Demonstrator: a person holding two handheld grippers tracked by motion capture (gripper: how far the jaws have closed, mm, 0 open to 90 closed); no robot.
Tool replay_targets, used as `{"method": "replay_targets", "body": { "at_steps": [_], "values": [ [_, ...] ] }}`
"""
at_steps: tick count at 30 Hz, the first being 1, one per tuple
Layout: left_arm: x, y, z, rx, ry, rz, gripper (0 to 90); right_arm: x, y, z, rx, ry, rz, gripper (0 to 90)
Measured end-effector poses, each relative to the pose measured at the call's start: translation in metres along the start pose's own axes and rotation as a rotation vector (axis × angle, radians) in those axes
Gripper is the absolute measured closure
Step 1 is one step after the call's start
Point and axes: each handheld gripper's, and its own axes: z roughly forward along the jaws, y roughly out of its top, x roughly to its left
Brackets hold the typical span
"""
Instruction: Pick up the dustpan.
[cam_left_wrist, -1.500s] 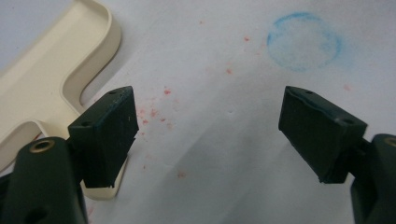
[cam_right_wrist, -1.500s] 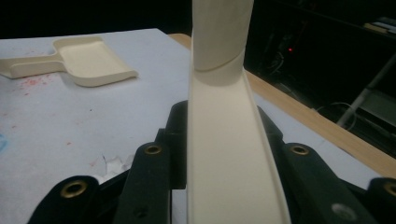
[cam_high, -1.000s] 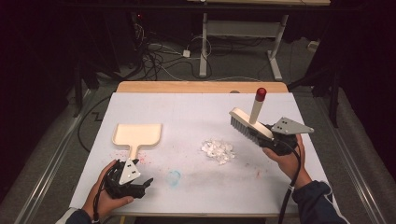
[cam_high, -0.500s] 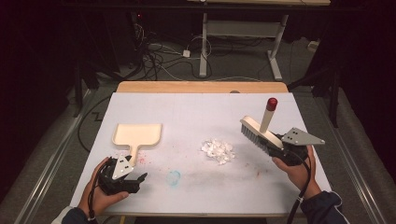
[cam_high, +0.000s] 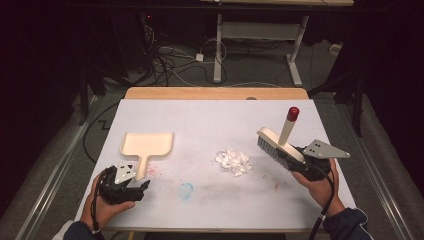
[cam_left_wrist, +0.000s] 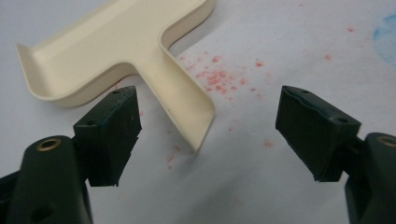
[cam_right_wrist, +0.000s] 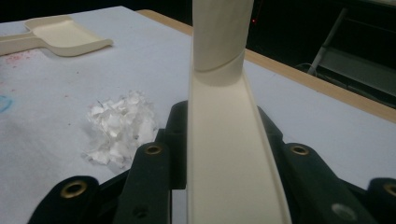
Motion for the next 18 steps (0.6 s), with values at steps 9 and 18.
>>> {"method": "replay_targets", "body": {
  "at_steps": [9, 18],
  "values": [
    [0.015, -0.001, 0.014, 0.04, 0.004, -0.169, 21.1, -0.001, -0.002, 0.002, 0.0, -0.004, 0.008, 67.7],
    [0.024, 0.012, 0.04, 0.073, 0.0, -0.277, 22.3, 0.002, -0.006, 0.0, 0.004, -0.008, 0.0, 67.7]
  ]
}}
